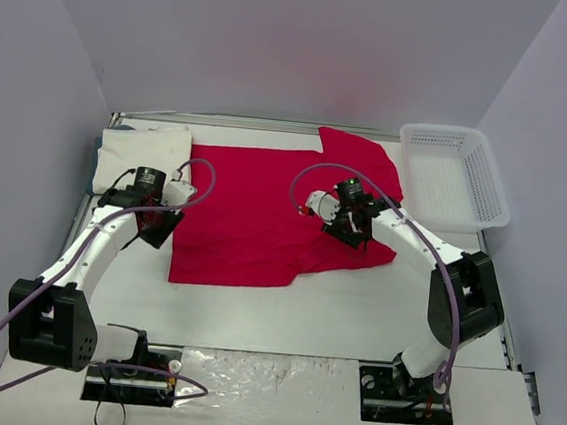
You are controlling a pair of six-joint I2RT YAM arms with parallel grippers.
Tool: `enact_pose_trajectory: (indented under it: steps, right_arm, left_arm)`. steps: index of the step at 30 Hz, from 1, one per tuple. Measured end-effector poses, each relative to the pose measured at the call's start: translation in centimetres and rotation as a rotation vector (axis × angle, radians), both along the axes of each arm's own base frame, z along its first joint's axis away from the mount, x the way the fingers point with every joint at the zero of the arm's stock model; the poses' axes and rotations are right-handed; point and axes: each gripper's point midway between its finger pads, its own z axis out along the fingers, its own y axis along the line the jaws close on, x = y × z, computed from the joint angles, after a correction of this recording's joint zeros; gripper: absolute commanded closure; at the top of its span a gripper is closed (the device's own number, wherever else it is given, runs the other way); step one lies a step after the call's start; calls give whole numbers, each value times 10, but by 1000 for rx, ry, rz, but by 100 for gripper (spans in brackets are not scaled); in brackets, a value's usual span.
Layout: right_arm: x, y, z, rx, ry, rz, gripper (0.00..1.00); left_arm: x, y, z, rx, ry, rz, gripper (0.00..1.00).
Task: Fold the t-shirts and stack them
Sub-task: Grap the side of the flattened tshirt closest away from the robot with both arms
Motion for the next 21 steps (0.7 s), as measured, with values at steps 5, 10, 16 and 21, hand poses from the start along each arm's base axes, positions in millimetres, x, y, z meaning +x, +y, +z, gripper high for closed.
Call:
enact_pose_trajectory:
  steps: [5, 10, 16, 21]
  right_arm:
    - [5, 0, -8, -16, -38, 71, 70]
    - [8, 3, -10, -23, -52, 136, 70]
    - [2, 4, -19, -23, -32, 183, 70]
    - [-2, 5, -26, -20, -13, 202, 69]
  left_arm:
    - [0, 2, 3, 7, -11, 4, 61]
    - [0, 4, 3, 21, -13, 11, 61]
    - [0, 6, 2, 30, -9, 15, 61]
    - [0, 6, -2, 33, 5, 15, 61]
